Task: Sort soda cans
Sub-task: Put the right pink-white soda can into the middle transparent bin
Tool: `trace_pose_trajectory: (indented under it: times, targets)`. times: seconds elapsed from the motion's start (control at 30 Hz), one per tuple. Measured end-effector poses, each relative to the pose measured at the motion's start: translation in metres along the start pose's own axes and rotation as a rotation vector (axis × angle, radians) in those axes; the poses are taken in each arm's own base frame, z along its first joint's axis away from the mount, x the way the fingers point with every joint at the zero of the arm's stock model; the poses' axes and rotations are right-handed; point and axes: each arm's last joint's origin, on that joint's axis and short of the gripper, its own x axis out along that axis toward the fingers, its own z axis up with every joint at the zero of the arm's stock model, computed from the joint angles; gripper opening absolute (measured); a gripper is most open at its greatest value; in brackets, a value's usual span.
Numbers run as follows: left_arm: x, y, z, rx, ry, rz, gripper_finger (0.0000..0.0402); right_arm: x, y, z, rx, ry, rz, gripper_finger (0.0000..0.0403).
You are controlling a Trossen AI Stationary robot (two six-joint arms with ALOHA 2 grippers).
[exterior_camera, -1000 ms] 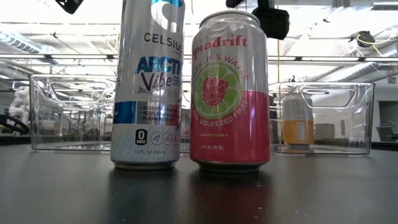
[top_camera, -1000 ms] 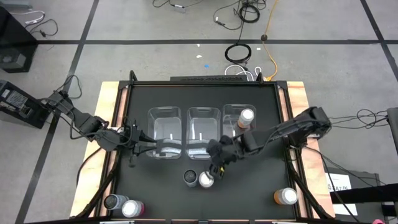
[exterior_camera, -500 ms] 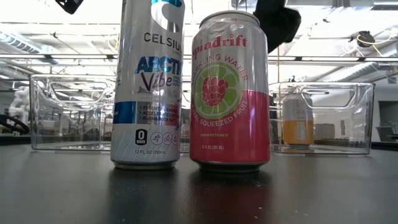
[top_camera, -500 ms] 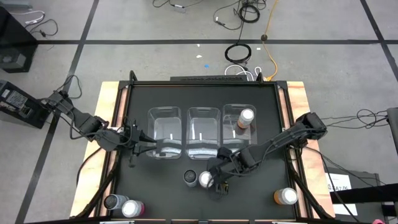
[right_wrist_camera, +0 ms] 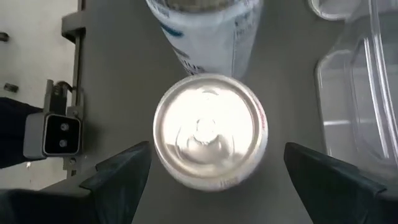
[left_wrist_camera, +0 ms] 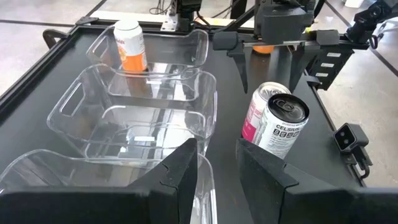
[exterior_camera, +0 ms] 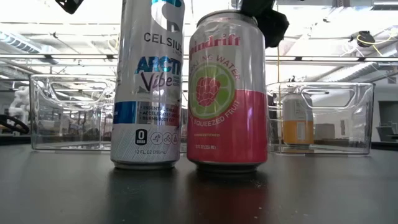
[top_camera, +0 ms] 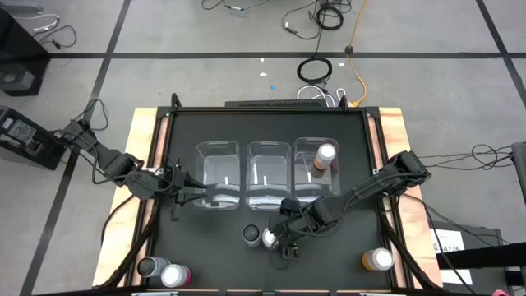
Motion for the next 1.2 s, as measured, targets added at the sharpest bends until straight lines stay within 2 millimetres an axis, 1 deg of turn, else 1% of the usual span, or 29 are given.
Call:
trace_pose_trajectory:
  times: [0.07,0.23,0.4,0.5,0.6,0.7,0.73,0.77,0.87,0.97,1.2]
  targets:
    - [0.0,0.0,0.0,0.0,0.0,0.0,0.0121,0.007,0.001,0.001,-0.014,-0.007,0.004,0.0359]
    - [0.0,0.0,0.0,-0.011,0.0,0.0,0.0121,0.034,0.002,-0.004,-0.039,0.022,-0.008,0.0359]
    - [0.0,-0.001,0.0,-0.05,0.011,-0.028,0.0121,0.047,-0.001,-0.006,-0.017,0.037,-0.023,0.0359]
    - [0.0,-0.001,-0.001,-0.05,0.02,-0.048,0.0121,0.047,-0.003,-0.005,0.009,0.037,-0.031,0.0356]
    - [0.001,-0.002,-0.001,-0.048,0.022,-0.048,0.0121,0.047,-0.004,-0.004,0.013,0.034,-0.034,0.033]
    - [0.001,-0.002,-0.001,-0.041,0.024,-0.048,0.0121,0.047,-0.004,-0.004,0.024,0.033,-0.036,0.0285]
    - [0.001,-0.002,-0.001,-0.039,0.026,-0.047,0.0121,0.047,-0.004,-0.004,0.028,0.032,-0.036,0.0276]
    - [0.001,-0.002,-0.001,-0.039,0.027,-0.046,0.0121,0.047,-0.004,-0.004,0.035,0.032,-0.035,0.0276]
    - [0.001,-0.001,-0.002,-0.036,0.031,-0.045,0.0121,0.042,-0.004,-0.004,0.068,0.032,-0.028,0.0276]
    - [0.001,-0.002,-0.002,-0.036,0.03,-0.046,0.0121,0.03,-0.004,-0.003,0.095,0.032,-0.022,0.0276]
    - [0.001,-0.001,-0.002,-0.031,0.03,-0.044,0.0121,-0.025,-0.005,0.001,0.185,-0.001,0.0,0.0276]
